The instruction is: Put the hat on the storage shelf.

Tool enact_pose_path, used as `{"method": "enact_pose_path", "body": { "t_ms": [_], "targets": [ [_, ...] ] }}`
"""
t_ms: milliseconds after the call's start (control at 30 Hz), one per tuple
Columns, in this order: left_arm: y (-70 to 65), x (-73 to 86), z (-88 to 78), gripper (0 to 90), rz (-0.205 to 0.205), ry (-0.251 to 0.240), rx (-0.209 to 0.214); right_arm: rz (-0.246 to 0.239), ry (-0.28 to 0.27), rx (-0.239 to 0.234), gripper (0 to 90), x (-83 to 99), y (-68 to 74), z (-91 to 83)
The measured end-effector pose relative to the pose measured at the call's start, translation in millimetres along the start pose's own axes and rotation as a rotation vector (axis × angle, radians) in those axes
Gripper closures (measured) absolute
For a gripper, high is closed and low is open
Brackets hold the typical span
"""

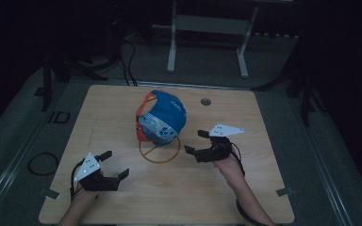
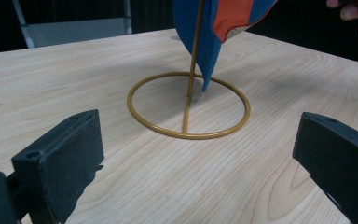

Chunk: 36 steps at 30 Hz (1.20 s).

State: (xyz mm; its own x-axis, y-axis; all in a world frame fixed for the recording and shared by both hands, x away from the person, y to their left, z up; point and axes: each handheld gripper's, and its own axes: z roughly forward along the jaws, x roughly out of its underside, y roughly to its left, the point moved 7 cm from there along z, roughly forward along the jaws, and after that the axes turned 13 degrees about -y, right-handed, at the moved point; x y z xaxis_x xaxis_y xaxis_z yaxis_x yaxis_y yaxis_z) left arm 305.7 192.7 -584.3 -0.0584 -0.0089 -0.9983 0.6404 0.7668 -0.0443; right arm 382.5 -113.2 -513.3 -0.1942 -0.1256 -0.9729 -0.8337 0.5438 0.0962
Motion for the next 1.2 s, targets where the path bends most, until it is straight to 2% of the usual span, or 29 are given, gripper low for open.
{"method": "enact_pose_path", "body": {
  "t_ms": [33, 100, 300, 533, 700, 833, 900, 967, 1067, 1200],
  "targets": [
    [1.0, 1.4, 0.4, 2.1, 0.0, 0.004, -0.007, 0.004, 0.012, -0.003, 14.1, 12.9, -1.4, -0.4],
    [2.5, 2.0, 0.2, 2.1, 0.013, 0.006, -0.021, 0.017, 0.01, -0.003, 14.2, 20.8, -1.0, -0.9],
    [5.5, 3.6, -0.8, 2.1, 0.013, 0.012, -0.034, 0.026, 0.033, -0.018, 14.4, 43.5, -0.7, -2.4],
    [6.3, 4.6, -0.7, 2.1, 0.01, 0.014, -0.035, 0.011, 0.094, -0.027, 14.5, 68.2, -1.2, -7.2],
    [6.2, 4.9, -0.7, 2.1, 0.011, 0.015, -0.034, -0.009, 0.113, -0.021, 14.6, 78.5, -4.6, -15.4],
    [5.8, 5.1, -0.5, 2.1, 0.012, 0.016, -0.034, -0.018, 0.127, -0.007, 14.6, 86.1, -9.2, -22.3],
    [5.8, 5.3, -0.2, 2.1, 0.013, 0.017, -0.032, -0.038, 0.14, 0.006, 14.6, 90.3, -11.4, -25.9],
    [5.5, 5.8, -0.3, 2.1, 0.012, 0.022, -0.03, -0.067, 0.137, 0.041, 14.6, 93.6, -15.2, -29.7],
    [5.2, 6.2, -0.5, 2.1, 0.011, 0.022, -0.03, -0.085, 0.146, 0.075, 14.7, 96.3, -22.5, -33.7],
    [4.6, 6.7, -0.7, 2.1, 0.01, 0.018, -0.029, -0.097, 0.146, 0.1, 14.7, 97.2, -30.1, -38.9]
  ]
}}
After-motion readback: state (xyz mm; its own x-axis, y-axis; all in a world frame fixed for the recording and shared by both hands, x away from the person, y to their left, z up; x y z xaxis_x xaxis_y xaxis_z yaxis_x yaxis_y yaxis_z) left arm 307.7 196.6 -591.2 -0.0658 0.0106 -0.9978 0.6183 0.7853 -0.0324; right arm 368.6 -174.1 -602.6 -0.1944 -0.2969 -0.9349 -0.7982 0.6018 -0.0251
